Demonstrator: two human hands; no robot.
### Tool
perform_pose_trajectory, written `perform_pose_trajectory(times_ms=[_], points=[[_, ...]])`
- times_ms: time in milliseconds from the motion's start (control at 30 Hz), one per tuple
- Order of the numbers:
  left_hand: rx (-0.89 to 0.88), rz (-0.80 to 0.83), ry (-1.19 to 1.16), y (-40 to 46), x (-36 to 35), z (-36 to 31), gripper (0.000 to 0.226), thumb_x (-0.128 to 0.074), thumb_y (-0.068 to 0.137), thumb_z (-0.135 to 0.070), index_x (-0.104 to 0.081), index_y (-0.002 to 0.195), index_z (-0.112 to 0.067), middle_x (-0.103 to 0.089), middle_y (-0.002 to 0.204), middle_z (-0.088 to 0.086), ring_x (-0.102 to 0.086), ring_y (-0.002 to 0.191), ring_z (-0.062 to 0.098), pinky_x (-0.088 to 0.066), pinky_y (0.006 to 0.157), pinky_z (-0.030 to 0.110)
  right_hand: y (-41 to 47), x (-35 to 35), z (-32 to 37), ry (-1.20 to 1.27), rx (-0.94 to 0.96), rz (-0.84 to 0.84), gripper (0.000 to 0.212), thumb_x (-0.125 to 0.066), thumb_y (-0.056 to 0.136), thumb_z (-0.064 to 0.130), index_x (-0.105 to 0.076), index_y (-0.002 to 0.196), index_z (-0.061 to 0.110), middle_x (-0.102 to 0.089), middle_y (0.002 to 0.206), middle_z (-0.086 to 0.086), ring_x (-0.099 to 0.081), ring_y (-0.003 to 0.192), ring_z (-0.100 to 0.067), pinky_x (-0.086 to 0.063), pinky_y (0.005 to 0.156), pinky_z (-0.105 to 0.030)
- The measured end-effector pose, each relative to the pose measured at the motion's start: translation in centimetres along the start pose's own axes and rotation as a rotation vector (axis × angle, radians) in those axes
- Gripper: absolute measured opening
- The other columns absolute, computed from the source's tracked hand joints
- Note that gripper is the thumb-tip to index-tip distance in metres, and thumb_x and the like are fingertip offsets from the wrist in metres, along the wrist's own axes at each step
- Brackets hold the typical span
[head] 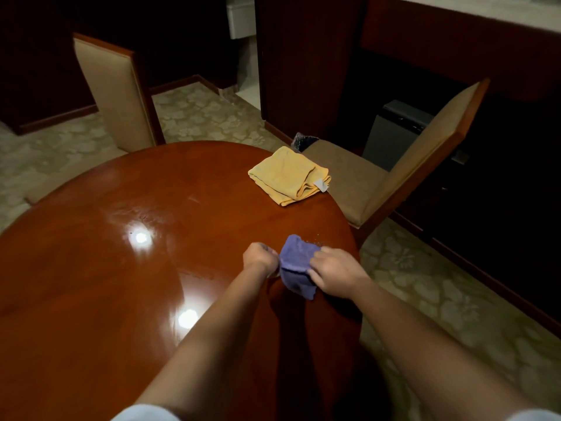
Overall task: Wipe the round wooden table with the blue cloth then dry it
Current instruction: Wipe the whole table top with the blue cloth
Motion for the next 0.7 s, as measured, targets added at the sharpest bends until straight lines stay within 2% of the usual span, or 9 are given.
perform_pose_trajectory(times_ms=[100, 200, 267, 333, 400, 433, 500, 600, 700], points=[[0.030, -0.044, 0.010, 0.0, -0.1, 1.0, 0.027, -0.057, 0.081, 0.001, -0.050, 0.059, -0.014, -0.065, 0.086, 0.014, -0.065, 0.081, 0.026, -0.056, 0.077, 0.038, -1.4, -3.1, 1.2, 0.019, -0.014, 0.120, 0.033, -0.075, 0.062, 0.048, -0.059, 0.059, 0.019, -0.057, 0.057, 0.002, -0.059, 0.050, -0.019, -0.041, 0.041, -0.024], [0.086, -0.033, -0.057, 0.5, -0.6, 1.6, 0.032, -0.060, 0.078, 0.002, -0.042, 0.058, -0.015, -0.058, 0.080, 0.012, -0.056, 0.073, 0.025, -0.057, 0.075, 0.041, -1.7, -4.5, 1.9, 0.028, -0.105, 0.203, 0.048, -0.081, 0.051, 0.060, -0.061, 0.067, 0.020, -0.060, 0.063, 0.001, -0.060, 0.056, -0.018, -0.042, 0.047, -0.026], [0.112, 0.012, -0.157, -0.1, -1.0, 0.9, 0.033, -0.057, 0.079, 0.007, -0.040, 0.061, -0.014, -0.054, 0.079, 0.016, -0.051, 0.071, 0.025, -0.057, 0.057, 0.038, -1.4, -4.2, 2.2, 0.042, -0.161, 0.188, 0.045, -0.088, 0.042, 0.046, -0.060, 0.065, 0.018, -0.060, 0.061, 0.000, -0.059, 0.054, -0.020, -0.041, 0.047, -0.025], [0.108, 0.075, -0.243, -1.2, -1.3, -0.8, 0.030, -0.051, 0.082, 0.014, -0.042, 0.068, -0.011, -0.053, 0.078, 0.014, -0.051, 0.070, 0.027, -0.046, 0.039, 0.023, -1.0, -3.4, 2.0, 0.076, -0.189, 0.127, 0.039, -0.086, 0.032, 0.028, -0.057, 0.056, 0.018, -0.056, 0.052, 0.000, -0.056, 0.046, -0.020, -0.039, 0.044, -0.020], [0.068, 0.096, -0.288, -1.8, -1.4, -2.7, 0.024, -0.048, 0.084, 0.016, -0.050, 0.084, -0.007, -0.056, 0.087, 0.016, -0.052, 0.062, 0.027, -0.041, 0.035, 0.020, -0.5, -1.3, 1.2, 0.058, -0.212, 0.023, 0.018, -0.070, 0.047, 0.027, -0.055, 0.052, 0.017, -0.054, 0.049, 0.000, -0.055, 0.044, -0.021, -0.037, 0.044, -0.019], [0.044, 0.096, -0.303, -2.0, -1.3, -3.6, 0.025, -0.048, 0.084, 0.016, -0.052, 0.091, -0.008, -0.058, 0.093, 0.018, -0.053, 0.060, 0.024, -0.044, 0.036, 0.021, -0.3, -0.1, 0.5, 0.043, -0.226, -0.036, 0.012, -0.054, 0.056, 0.029, -0.055, 0.053, 0.017, -0.054, 0.050, 0.000, -0.055, 0.045, -0.022, -0.038, 0.044, -0.019], [-0.052, 0.057, -0.283, -1.9, -0.9, -5.6, 0.027, -0.050, 0.084, 0.012, -0.056, 0.094, -0.013, -0.063, 0.099, 0.017, -0.059, 0.065, 0.022, -0.053, 0.052, 0.027, 0.2, 1.9, -0.9, 0.009, -0.247, -0.115, 0.023, -0.037, 0.062, 0.028, -0.056, 0.058, 0.016, -0.055, 0.054, -0.001, -0.056, 0.050, -0.023, -0.041, 0.046, -0.024], [-0.227, -0.008, -0.233, -1.9, -0.2, -8.4, 0.023, -0.055, 0.084, 0.003, -0.061, 0.080, -0.019, -0.066, 0.094, 0.009, -0.064, 0.084, 0.024, -0.055, 0.080, 0.036, 1.0, 4.6, -3.5, -0.014, -0.318, -0.168, 0.007, -0.061, 0.064, 0.018, -0.060, 0.070, 0.015, -0.056, 0.063, -0.004, -0.058, 0.057, -0.026, -0.045, 0.050, -0.029], [-0.267, -0.023, -0.271, -1.9, -0.1, -9.6, 0.023, -0.057, 0.084, 0.002, -0.063, 0.073, -0.017, -0.066, 0.085, 0.010, -0.060, 0.080, 0.022, -0.054, 0.082, 0.038, 1.5, 5.0, -5.7, 0.093, -0.451, -0.188, 0.023, -0.070, 0.073, 0.008, -0.067, 0.096, 0.010, -0.064, 0.082, -0.008, -0.063, 0.074, -0.030, -0.050, 0.063, -0.035]])
Point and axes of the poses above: each hand's wrist, its own y-axis towards the middle knuckle, its own x-axis out of the back of the hand, z = x × y, the point moved 8 cm from there along y, towards the middle knuckle
